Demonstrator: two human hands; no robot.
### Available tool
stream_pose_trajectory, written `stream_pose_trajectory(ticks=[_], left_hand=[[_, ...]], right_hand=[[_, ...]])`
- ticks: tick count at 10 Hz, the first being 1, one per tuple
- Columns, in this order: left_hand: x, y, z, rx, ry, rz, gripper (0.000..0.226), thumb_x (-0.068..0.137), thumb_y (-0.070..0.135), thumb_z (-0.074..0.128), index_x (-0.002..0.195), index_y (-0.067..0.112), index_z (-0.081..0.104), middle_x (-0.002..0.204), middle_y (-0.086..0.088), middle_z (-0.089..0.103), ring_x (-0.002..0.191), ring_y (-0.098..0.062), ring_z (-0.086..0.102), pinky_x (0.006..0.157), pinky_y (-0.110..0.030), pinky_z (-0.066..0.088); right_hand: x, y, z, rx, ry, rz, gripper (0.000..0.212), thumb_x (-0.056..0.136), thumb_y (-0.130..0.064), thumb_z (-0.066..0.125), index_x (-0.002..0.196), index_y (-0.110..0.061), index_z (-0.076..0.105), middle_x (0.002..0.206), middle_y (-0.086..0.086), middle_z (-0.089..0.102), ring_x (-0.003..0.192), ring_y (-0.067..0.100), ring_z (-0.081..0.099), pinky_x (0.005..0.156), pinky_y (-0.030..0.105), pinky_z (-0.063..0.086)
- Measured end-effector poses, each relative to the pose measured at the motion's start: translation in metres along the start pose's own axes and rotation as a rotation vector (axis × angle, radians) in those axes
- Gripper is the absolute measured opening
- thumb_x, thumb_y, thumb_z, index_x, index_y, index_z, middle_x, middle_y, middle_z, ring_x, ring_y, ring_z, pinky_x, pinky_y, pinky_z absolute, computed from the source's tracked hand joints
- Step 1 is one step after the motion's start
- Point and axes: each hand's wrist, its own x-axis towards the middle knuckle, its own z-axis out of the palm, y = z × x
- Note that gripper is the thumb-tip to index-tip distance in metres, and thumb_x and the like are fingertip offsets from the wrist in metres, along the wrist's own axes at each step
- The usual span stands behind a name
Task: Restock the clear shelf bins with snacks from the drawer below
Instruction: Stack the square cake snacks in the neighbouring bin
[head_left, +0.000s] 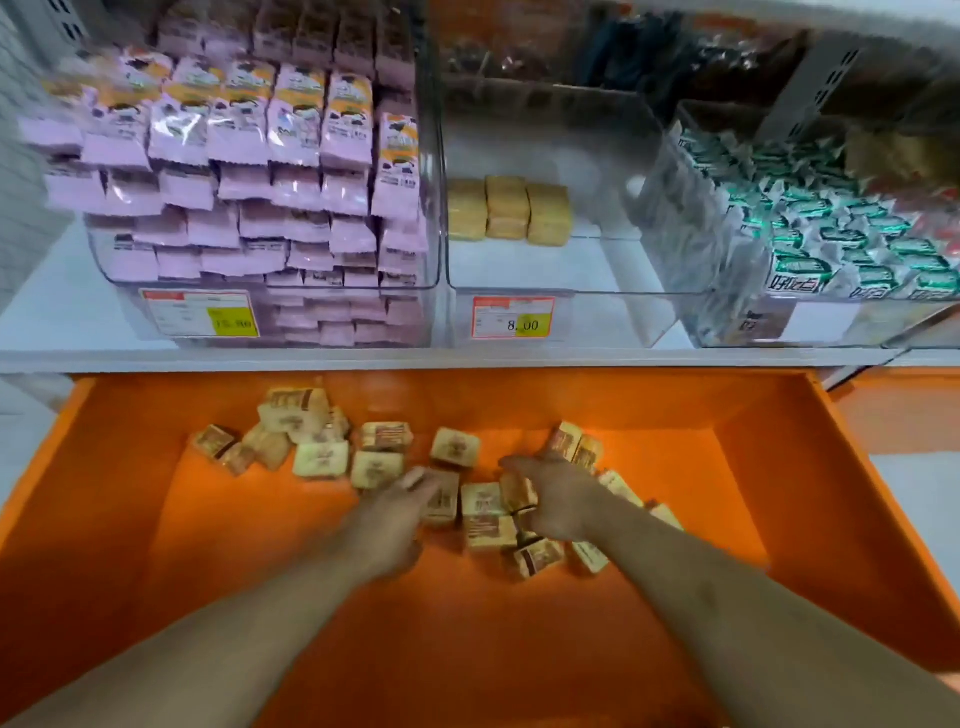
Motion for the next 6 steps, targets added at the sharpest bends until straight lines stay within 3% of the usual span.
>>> stream_pose_trajectory(ticks=[1, 2, 3, 4, 5, 6], left_hand=[[0.019, 0.002, 0.014, -0.058, -0.048, -0.041, 0.096, 0.090, 0.007, 0.067, 0.164, 0.037, 0.012, 0.174, 0.008, -0.001, 0.157, -0.028, 0.019, 0.120, -0.045, 0.038], [0.035, 0.002, 0.031, -0.042, -0.087, -0.032, 0.099, 0.087, 0.000, 0.064, 0.162, 0.038, 0.011, 0.173, 0.010, -0.008, 0.155, -0.032, 0.024, 0.115, -0.046, 0.043], [0.051, 0.001, 0.038, -0.073, -0.043, -0.031, 0.097, 0.084, 0.004, 0.074, 0.159, 0.031, 0.019, 0.172, 0.003, 0.002, 0.149, -0.033, 0.035, 0.115, -0.046, 0.043], [0.056, 0.007, 0.042, -0.071, 0.011, -0.044, 0.092, 0.081, 0.010, 0.081, 0.153, 0.025, 0.026, 0.163, 0.002, 0.017, 0.141, -0.030, 0.045, 0.109, -0.045, 0.048], [0.053, 0.012, 0.042, -0.026, 0.017, -0.085, 0.085, 0.087, 0.015, 0.079, 0.154, 0.019, 0.026, 0.159, -0.002, 0.026, 0.142, -0.028, 0.044, 0.110, -0.043, 0.047], [0.041, 0.012, 0.037, -0.010, -0.027, -0.083, 0.083, 0.091, 0.028, 0.076, 0.155, 0.017, 0.025, 0.159, -0.007, 0.029, 0.144, -0.028, 0.041, 0.113, -0.041, 0.044]], right_hand=[[0.022, 0.002, 0.017, -0.038, -0.055, 0.062, 0.086, 0.087, -0.049, 0.074, 0.158, -0.048, 0.025, 0.166, 0.009, 0.030, 0.151, 0.033, 0.033, 0.119, 0.056, 0.037], [0.035, 0.003, 0.029, -0.085, -0.057, 0.083, 0.078, 0.089, -0.052, 0.070, 0.155, -0.047, 0.030, 0.167, 0.009, 0.027, 0.150, 0.036, 0.033, 0.121, 0.061, 0.027], [0.041, 0.005, 0.038, -0.048, 0.011, 0.098, 0.055, 0.090, -0.035, 0.073, 0.138, -0.040, 0.047, 0.156, 0.005, 0.035, 0.136, 0.035, 0.048, 0.113, 0.052, 0.037], [0.039, 0.007, 0.043, 0.014, 0.091, 0.104, 0.041, 0.087, -0.025, 0.076, 0.115, -0.037, 0.049, 0.133, 0.000, 0.047, 0.114, 0.030, 0.058, 0.093, 0.044, 0.050], [0.034, 0.010, 0.045, 0.071, 0.141, 0.096, 0.037, 0.086, -0.015, 0.072, 0.105, -0.033, 0.046, 0.115, -0.004, 0.048, 0.099, 0.026, 0.060, 0.078, 0.041, 0.054], [0.024, 0.011, 0.033, 0.164, 0.164, 0.102, 0.029, 0.090, -0.017, 0.065, 0.110, -0.029, 0.046, 0.101, -0.003, 0.055, 0.088, 0.026, 0.063, 0.068, 0.041, 0.057]])
